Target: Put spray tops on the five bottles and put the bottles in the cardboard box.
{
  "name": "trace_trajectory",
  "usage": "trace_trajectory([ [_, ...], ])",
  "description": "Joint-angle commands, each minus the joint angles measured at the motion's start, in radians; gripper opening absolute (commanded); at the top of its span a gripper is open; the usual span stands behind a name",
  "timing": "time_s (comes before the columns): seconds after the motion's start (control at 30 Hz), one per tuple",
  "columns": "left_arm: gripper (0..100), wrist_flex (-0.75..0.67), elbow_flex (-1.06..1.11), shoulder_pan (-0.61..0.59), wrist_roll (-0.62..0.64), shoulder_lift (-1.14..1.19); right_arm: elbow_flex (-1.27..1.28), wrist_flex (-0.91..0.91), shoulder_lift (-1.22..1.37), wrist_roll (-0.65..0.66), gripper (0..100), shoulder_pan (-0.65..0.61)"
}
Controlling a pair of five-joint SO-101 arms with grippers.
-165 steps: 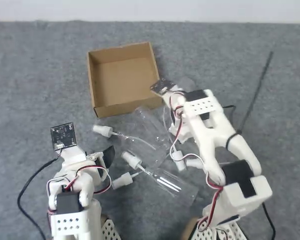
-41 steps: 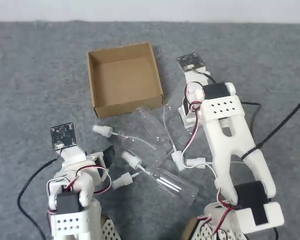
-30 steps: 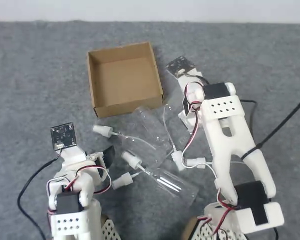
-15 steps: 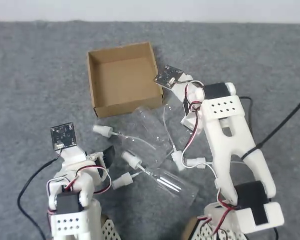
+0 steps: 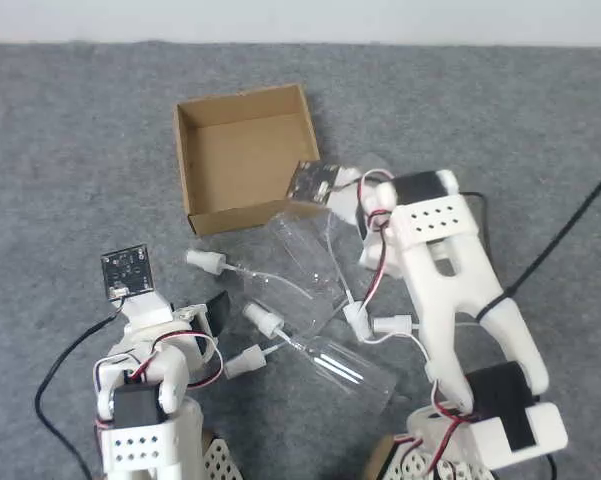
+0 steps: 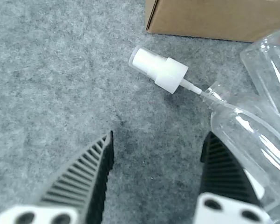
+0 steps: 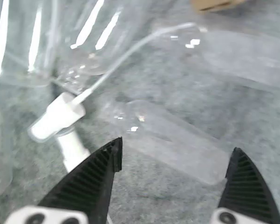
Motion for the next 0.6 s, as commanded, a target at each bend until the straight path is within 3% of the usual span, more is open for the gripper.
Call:
trace_trajectory([
  [0.0,28,0.005,-0.008,-0.002,0.000,-0.017,0.015,-0.002,-0.058,0.049,31.4,-0.030],
  [0.23,28,0.005,-0.008,-0.002,0.000,-0.017,0.069,-0.015,-0.058,0.094,31.4,-0.031],
  [0.57,28,0.005,-0.008,-0.002,0.000,-0.017,0.209,-0.186,-0.058,0.092,31.5,-0.031],
])
